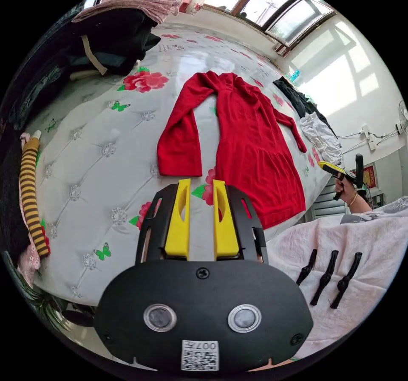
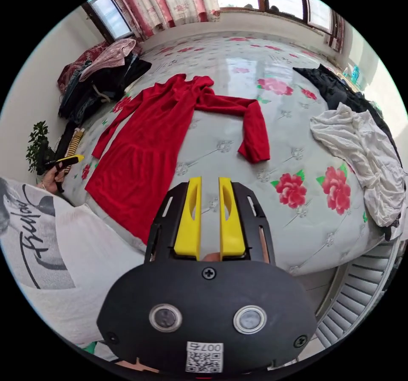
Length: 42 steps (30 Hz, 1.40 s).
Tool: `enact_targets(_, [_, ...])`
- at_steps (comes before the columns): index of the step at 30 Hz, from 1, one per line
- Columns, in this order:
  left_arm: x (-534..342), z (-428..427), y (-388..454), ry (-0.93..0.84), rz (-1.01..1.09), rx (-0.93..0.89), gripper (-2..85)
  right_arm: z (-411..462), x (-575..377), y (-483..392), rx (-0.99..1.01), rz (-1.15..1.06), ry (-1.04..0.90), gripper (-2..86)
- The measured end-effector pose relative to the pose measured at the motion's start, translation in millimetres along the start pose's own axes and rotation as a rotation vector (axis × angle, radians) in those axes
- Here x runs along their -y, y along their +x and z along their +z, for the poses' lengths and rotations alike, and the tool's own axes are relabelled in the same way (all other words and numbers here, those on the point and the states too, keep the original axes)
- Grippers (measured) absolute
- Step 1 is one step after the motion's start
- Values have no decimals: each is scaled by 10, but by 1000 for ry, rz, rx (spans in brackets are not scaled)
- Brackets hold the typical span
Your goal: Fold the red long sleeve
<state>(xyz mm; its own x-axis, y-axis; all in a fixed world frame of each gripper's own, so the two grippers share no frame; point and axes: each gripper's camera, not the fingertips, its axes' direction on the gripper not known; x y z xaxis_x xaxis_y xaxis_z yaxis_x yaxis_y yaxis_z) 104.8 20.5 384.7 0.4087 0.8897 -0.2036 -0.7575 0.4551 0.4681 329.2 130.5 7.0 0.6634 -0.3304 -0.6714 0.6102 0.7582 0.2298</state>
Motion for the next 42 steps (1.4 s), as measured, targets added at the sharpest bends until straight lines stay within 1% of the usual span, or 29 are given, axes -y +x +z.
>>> enact_targets(3, [623, 240, -15, 22, 41, 71, 94, 256, 531, 340, -129, 81, -3, 57])
enact_targets(5, [1002, 477, -58, -4, 36, 109, 97, 448, 851, 517, -149, 112, -13, 61])
enact_targets(7, [1437, 851, -136, -70, 5, 155, 97, 760, 1216, 719, -162, 145, -53, 64])
enact_targets(9, [1654, 1171, -216, -145, -50, 200, 89, 1025, 1409, 866, -193, 184, -96, 60])
enact_targets(10, [1719, 1267, -235, -160, -67, 245, 70, 1218, 1493, 964, -208, 214, -135, 56])
enact_targets(12, [1756, 1317, -261, -124, -80, 314, 34, 1532, 1557, 1098, -183, 234, -215, 40])
enact_targets(14, [1800, 1323, -335, -144, -62, 321, 19, 1565, 1543, 1178, -161, 208, -164, 19])
enact_targets(16, [1766, 1210, -716, -190, -150, 470, 10, 1652, 1541, 1450, -235, 190, -243, 7])
enact_targets(17, [1727, 1166, -859, -206, -171, 504, 9, 1637, 1519, 1552, -270, 195, -247, 5])
enact_targets(19, [1472, 922, -1485, -256, -287, 586, 13, 1513, 1362, 2147, -422, 304, -278, 2])
enact_targets(20, [1403, 849, -1631, -262, -323, 592, 15, 1483, 1309, 2312, -445, 347, -296, 1])
enact_targets(21, [1275, 700, -1861, -248, -369, 557, 23, 1430, 1197, 2589, -469, 405, -329, 1])
enact_targets(22, [1162, 549, -1990, -195, -381, 497, 35, 1383, 1099, 2767, -393, 402, -336, 2])
enact_targets(25, [992, 369, -2145, -127, -419, 374, 71, 1249, 939, 2974, -194, 400, -338, 6])
enact_targets(27, [936, 286, -2149, -113, -415, 337, 81, 1082, 881, 2988, -195, 401, -296, 8])
enact_targets(29, [899, 113, -2073, -80, -388, 332, 84, 876, 869, 2941, -235, 406, -240, 11])
enact_targets(31, [910, -184, -1820, -3, -309, 365, 81, 591, 959, 2728, -270, 395, -128, 14])
enact_targets(32, [937, -227, -1738, 10, -280, 370, 79, 539, 1005, 2633, -263, 380, -88, 14])
enact_targets(34, [1139, -219, -1376, 66, -163, 346, 75, 537, 1323, 2074, -176, 253, 41, 14])
enact_targets(35, [1216, -167, -1283, 76, -134, 322, 75, 597, 1435, 1902, -151, 213, 55, 14])
enact_targets(37, [1604, 213, -896, 82, -18, 199, 76, 996, 1953, 1113, -49, 41, 49, 15])
enact_targets(38, [1710, 343, -796, 74, 11, 174, 77, 1112, 2082, 903, -22, 2, 45, 15])
enact_targets(40, [2103, 928, -424, 13, 107, 108, 80, 1567, 2539, 110, 77, -132, 29, 14])
enact_targets(42, [2348, 1347, -236, -34, 124, 76, 78, 1910, 2807, -368, 107, -185, 6, 13])
